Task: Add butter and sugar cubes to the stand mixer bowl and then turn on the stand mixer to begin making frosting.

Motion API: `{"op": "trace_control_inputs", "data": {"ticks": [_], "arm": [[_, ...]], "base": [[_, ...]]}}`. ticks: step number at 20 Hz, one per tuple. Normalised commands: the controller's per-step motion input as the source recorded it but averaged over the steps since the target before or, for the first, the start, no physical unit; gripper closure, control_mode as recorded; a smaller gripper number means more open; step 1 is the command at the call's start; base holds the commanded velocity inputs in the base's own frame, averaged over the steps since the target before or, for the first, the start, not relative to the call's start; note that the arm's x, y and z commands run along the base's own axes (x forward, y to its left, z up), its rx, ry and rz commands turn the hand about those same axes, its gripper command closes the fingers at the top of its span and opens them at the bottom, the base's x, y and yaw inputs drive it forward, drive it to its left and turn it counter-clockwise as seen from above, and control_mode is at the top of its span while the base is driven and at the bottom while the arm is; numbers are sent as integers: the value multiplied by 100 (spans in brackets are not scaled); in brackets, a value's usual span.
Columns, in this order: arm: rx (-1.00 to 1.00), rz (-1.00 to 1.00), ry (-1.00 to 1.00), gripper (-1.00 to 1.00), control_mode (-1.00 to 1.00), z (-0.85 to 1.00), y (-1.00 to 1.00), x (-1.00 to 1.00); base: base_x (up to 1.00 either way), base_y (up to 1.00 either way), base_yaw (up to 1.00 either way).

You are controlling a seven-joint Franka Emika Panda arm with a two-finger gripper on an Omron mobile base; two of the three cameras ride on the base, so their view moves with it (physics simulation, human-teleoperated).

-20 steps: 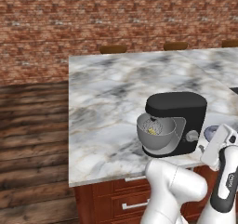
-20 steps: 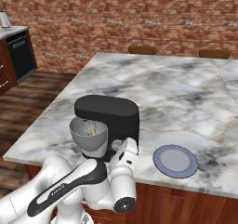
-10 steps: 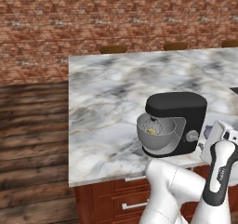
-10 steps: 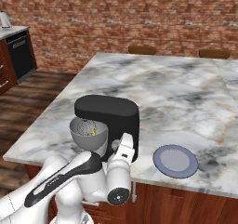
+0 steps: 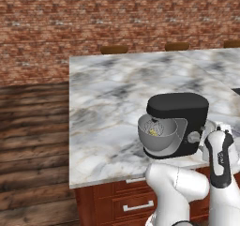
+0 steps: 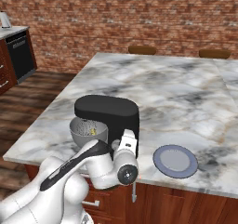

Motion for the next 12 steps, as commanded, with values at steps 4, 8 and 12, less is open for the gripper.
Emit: {"op": "trace_control_inputs", "data": {"ticks": [4, 8, 12], "arm": [[-5, 8, 7, -100, -100, -24, 42, 3], [-4, 0, 7, -100, -100, -30, 49, 61], [-5, 0, 0, -100, -100, -43, 35, 93]], "base": [[0, 0, 0], [0, 0, 0], [0, 0, 0]]}}
